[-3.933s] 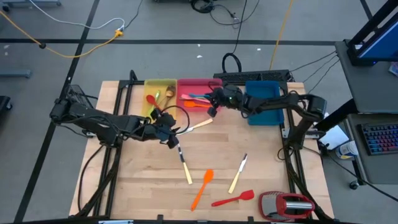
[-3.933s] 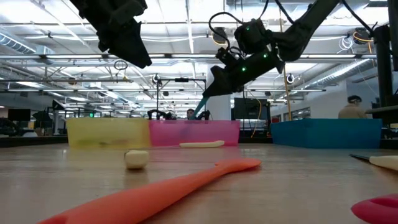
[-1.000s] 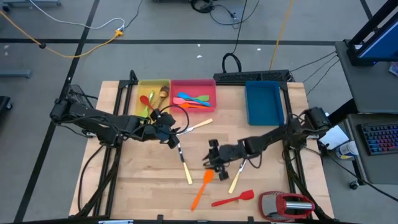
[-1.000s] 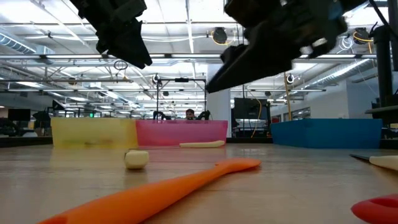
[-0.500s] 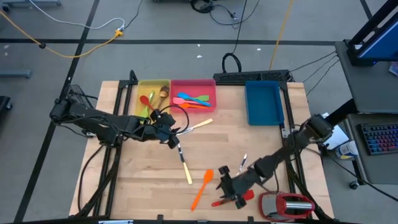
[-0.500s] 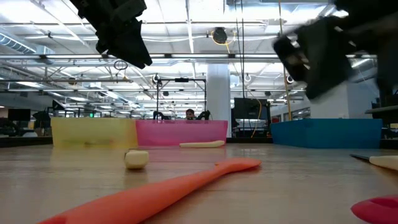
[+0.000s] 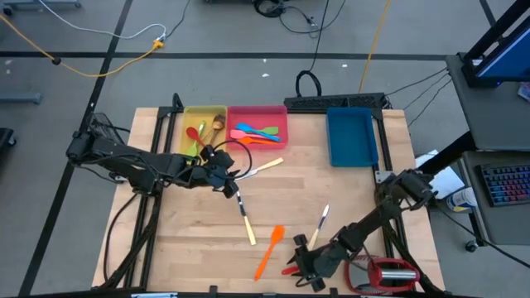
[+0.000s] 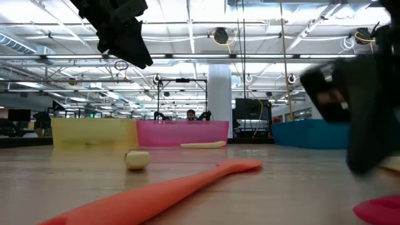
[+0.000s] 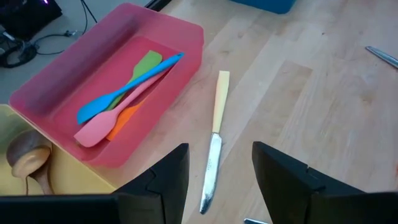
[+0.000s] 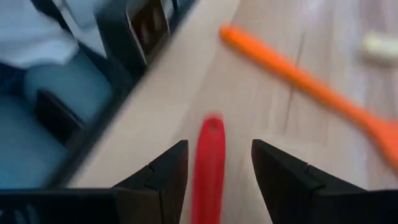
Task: Pick & Place Kitchen Items
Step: Put the red spatula into the red bin
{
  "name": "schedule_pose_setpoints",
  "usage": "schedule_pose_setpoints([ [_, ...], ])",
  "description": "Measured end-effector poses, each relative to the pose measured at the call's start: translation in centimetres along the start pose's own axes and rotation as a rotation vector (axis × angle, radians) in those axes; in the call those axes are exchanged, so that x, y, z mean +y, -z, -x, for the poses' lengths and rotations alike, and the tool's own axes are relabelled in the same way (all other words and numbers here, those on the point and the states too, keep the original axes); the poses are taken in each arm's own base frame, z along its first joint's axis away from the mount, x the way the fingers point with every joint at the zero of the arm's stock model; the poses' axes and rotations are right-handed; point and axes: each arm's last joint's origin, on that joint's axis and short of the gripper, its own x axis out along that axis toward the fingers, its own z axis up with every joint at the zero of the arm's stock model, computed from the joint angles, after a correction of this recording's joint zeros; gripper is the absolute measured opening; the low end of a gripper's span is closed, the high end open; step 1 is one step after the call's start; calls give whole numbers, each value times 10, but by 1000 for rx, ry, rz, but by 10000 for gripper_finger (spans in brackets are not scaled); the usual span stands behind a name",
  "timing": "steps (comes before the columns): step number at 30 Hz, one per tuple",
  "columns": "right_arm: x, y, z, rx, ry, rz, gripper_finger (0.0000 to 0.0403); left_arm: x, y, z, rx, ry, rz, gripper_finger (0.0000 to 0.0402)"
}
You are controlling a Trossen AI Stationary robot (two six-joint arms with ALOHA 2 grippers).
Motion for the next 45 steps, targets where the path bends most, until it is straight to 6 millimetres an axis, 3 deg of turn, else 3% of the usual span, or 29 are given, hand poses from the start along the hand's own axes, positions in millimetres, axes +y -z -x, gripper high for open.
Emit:
schedule_pose_setpoints([
  [12,0,25,-18,48,41,31,160,0,0,0,0,0,-26,182],
  [18,-3,50,-35,101,43,95,79,0,0,0,0,0,-26,182],
  [21,-4,54,-41,69,25,128,41,0,0,0,0,0,-26,182],
  [33,-11,30,-35,-36,44,195,48,0,0,0,0,0,-24,182],
  [45,-30,-15,8,25,164,327,45,0,0,0,-1,1,-29,182],
])
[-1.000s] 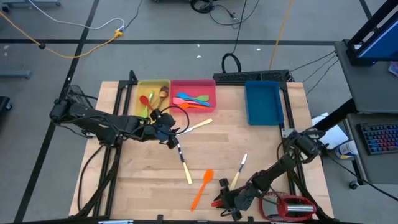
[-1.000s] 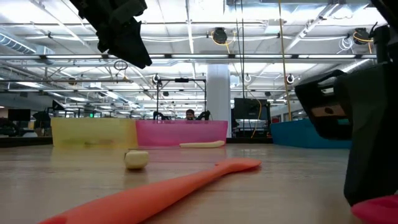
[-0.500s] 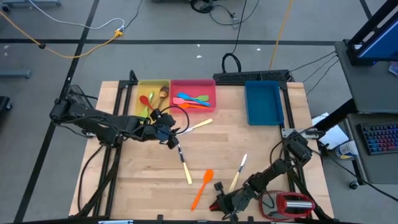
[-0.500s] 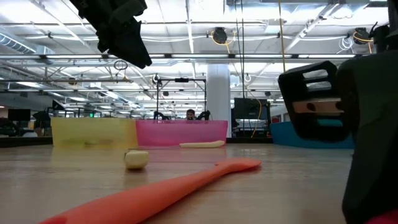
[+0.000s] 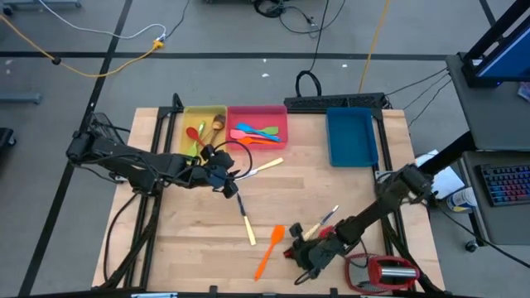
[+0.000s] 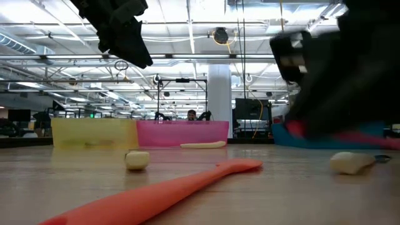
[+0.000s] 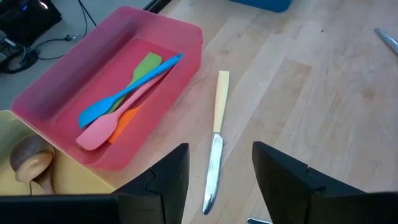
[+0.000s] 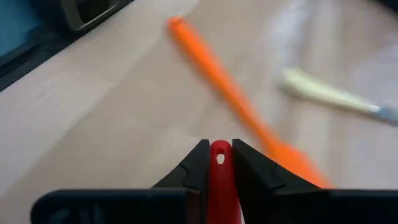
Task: Pick & Place Kitchen Items
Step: Put the red spatula into the red bin
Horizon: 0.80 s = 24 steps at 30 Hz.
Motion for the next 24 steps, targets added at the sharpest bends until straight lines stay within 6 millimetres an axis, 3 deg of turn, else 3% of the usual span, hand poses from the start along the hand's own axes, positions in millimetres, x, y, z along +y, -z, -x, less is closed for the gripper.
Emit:
schedule_pose_setpoints([
  [11,-72,-25,28,-5,188,70,41,0,0,0,-2,1,-1,182],
  [18,-120,-17,25,52,287,122,21,0,0,0,-1,1,-1,182],
  [24,-142,3,21,89,94,-35,5,0,0,0,2,-1,2,182],
])
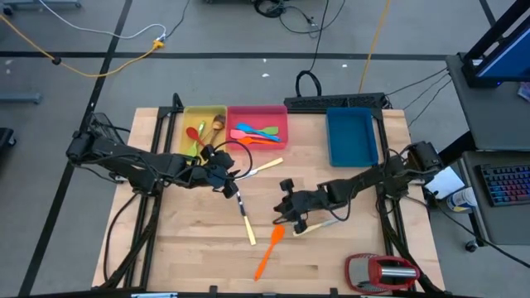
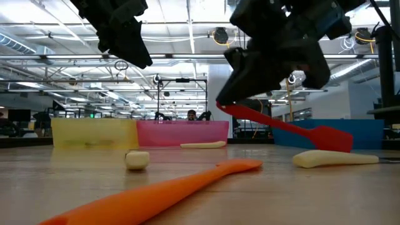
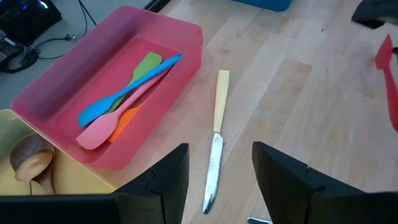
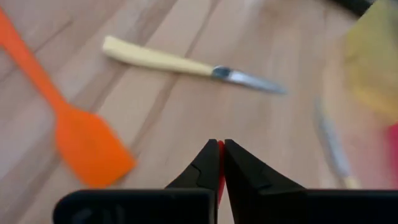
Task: Pick & Place Kitchen Items
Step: Put the red spatula into the red bin
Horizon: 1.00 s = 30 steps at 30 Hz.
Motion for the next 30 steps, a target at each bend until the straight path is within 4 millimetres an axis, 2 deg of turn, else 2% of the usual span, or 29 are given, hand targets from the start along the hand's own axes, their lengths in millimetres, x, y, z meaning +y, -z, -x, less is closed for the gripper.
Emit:
schedule_pose_setpoints([
  [6,5,17,-1,33,21,1,2,0,0,0,1,0,0,182],
  [13,4,11,0,-67,64,-15,1,0,0,0,1,0,0,182],
  [17,4,10,0,-79,67,1,1,-6,3,-6,53,76,-64,182],
  [19,4,10,0,-78,66,2,1,-12,10,-17,74,105,-99,182],
  [24,4,9,0,-81,67,4,0,-36,39,-58,101,254,-193,182],
  [27,4,9,0,-85,69,10,0,-47,54,-81,85,316,-191,182],
  [30,3,9,0,-90,72,11,0,-60,60,-101,29,373,-169,182],
])
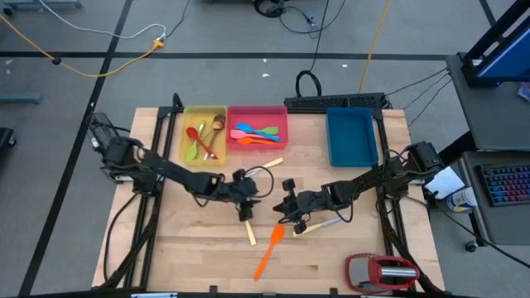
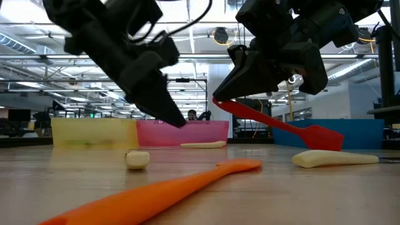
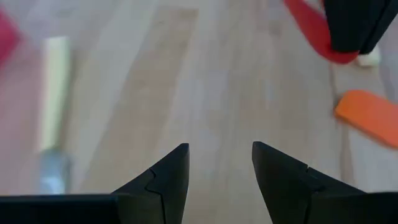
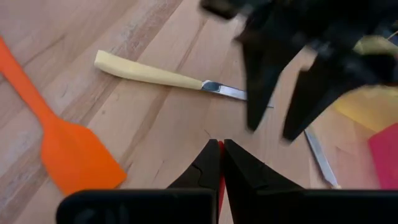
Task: Pick & Place Kitchen Items
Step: Put the red spatula into the red bin
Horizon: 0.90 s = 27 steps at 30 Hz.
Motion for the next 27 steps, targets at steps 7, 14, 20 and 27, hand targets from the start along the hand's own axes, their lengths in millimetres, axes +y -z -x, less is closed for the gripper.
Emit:
schedule_pose_setpoints([
  [7,-3,-8,0,-86,31,10,0,-11,2,-38,-213,120,-21,182],
  [14,-4,-10,1,-100,37,21,0,-15,0,-47,-358,155,-15,181],
  [20,-5,-12,1,-125,44,40,0,-20,0,-46,-382,183,-57,181],
  [27,-6,-14,1,-147,62,39,0,-32,-3,-41,-443,217,-119,181],
])
